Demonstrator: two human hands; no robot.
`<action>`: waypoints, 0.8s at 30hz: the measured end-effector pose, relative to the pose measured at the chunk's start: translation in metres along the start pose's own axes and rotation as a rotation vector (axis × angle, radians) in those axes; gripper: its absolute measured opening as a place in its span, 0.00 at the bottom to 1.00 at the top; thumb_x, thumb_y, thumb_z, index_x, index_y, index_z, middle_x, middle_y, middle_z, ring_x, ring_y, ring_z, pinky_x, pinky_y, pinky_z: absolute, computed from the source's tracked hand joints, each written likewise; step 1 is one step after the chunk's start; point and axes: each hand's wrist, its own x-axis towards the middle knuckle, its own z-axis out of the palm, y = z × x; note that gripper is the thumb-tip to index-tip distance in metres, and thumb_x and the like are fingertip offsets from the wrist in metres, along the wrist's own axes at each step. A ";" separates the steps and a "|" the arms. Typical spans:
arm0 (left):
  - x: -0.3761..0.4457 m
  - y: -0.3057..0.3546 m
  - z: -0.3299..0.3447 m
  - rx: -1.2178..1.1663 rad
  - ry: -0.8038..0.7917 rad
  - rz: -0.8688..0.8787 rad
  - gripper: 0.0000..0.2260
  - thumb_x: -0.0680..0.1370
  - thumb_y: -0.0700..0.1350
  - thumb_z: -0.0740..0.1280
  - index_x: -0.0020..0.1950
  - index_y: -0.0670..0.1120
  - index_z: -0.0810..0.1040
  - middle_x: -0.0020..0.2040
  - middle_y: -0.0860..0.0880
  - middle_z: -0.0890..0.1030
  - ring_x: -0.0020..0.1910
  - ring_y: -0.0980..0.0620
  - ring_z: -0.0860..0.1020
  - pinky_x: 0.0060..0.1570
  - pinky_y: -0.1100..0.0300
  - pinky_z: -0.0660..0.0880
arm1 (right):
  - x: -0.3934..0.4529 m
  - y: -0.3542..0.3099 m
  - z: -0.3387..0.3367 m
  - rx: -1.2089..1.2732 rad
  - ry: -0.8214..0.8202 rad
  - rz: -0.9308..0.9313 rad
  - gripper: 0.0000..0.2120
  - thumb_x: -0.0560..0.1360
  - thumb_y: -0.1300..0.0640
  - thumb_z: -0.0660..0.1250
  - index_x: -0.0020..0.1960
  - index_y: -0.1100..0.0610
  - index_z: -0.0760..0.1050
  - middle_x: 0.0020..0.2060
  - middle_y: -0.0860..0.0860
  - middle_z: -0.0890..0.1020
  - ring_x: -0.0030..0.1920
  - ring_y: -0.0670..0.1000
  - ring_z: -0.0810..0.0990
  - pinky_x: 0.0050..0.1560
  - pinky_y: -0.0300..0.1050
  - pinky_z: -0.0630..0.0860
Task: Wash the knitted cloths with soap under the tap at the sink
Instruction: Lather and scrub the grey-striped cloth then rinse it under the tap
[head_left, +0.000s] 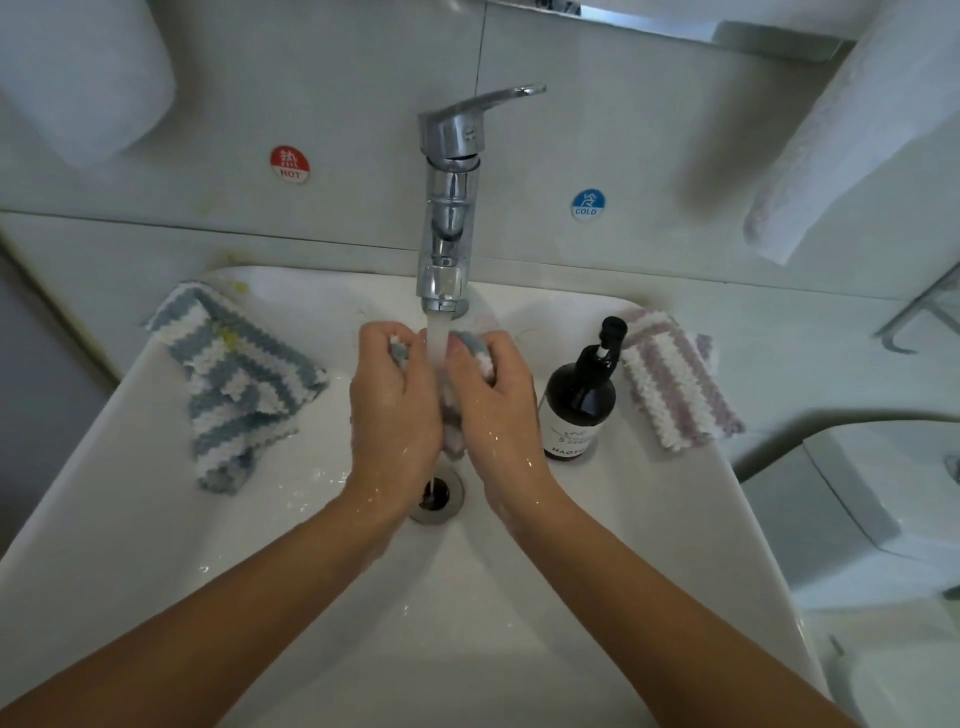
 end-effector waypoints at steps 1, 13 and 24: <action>0.000 0.002 -0.002 -0.011 -0.015 0.016 0.03 0.83 0.45 0.60 0.54 0.46 0.68 0.39 0.56 0.73 0.33 0.66 0.76 0.29 0.69 0.73 | 0.001 -0.001 -0.002 -0.008 -0.001 0.004 0.08 0.79 0.51 0.64 0.45 0.54 0.71 0.34 0.47 0.75 0.33 0.46 0.75 0.32 0.44 0.74; 0.004 0.001 -0.004 -0.061 -0.128 -0.296 0.19 0.73 0.68 0.63 0.46 0.53 0.79 0.40 0.52 0.85 0.40 0.52 0.84 0.43 0.48 0.82 | 0.002 -0.008 -0.011 0.158 0.056 -0.102 0.17 0.75 0.74 0.56 0.44 0.54 0.74 0.40 0.49 0.78 0.35 0.40 0.78 0.33 0.35 0.74; 0.002 0.017 -0.009 -0.139 -0.084 -0.055 0.06 0.80 0.52 0.63 0.51 0.52 0.75 0.40 0.57 0.81 0.39 0.63 0.81 0.31 0.67 0.77 | 0.006 -0.001 0.000 -0.094 -0.053 0.064 0.14 0.77 0.34 0.57 0.57 0.40 0.69 0.49 0.46 0.81 0.49 0.49 0.83 0.52 0.58 0.81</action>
